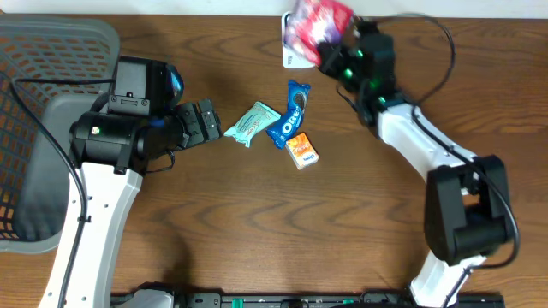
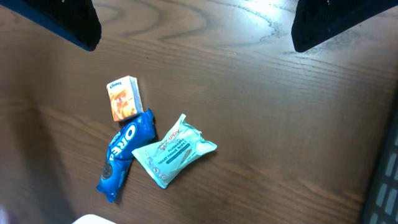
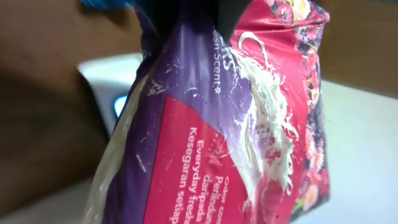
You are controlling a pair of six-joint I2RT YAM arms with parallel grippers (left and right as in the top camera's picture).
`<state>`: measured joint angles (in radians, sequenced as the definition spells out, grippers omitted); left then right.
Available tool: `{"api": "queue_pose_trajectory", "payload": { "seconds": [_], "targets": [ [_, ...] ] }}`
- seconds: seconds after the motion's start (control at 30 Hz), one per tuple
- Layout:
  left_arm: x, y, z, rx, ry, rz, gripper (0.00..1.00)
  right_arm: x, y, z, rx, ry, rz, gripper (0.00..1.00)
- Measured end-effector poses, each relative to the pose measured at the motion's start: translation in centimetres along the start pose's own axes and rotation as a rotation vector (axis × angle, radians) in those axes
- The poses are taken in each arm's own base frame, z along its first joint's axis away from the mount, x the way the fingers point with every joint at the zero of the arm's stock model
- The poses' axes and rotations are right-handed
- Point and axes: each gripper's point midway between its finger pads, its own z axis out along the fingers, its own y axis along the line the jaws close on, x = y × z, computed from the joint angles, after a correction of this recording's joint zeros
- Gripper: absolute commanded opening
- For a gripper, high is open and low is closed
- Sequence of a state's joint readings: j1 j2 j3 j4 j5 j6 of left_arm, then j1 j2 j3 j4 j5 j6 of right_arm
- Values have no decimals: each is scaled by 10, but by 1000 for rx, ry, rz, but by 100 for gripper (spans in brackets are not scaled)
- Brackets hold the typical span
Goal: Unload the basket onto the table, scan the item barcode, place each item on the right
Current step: 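Hold the pink-purple package up in front of the white scanner, then carry the pink-purple package to the right table edge and release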
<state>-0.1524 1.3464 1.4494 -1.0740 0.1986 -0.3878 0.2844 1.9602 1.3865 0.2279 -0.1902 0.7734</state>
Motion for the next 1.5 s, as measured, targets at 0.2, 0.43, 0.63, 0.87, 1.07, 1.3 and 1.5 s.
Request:
{"api": "queue_pose_trajectory", "payload": {
  "seconds": [0.2, 0.43, 0.63, 0.87, 1.07, 1.3, 1.5],
  "targets": [
    [0, 0, 0, 1, 0, 0, 98, -19, 2, 45, 65, 38, 8, 1],
    [0, 0, 0, 0, 0, 0, 98, 2, -29, 66, 150, 120, -28, 1],
    [0, 0, 0, 1, 0, 0, 98, -8, -42, 58, 187, 141, -46, 1],
    [0, 0, 0, 1, 0, 0, 98, -60, -121, -8, 422, 167, -20, 1],
    [0, 0, 0, 1, 0, 0, 98, -141, -204, -126, 658, 101, 44, 1],
    [0, 0, 0, 0, 1, 0, 98, -172, -311, -247, 928, 55, 180, 3],
    [0, 0, 0, 1, 1, 0, 98, -176, -375, -311, 1050, -5, 236, 35]
  ]
}}
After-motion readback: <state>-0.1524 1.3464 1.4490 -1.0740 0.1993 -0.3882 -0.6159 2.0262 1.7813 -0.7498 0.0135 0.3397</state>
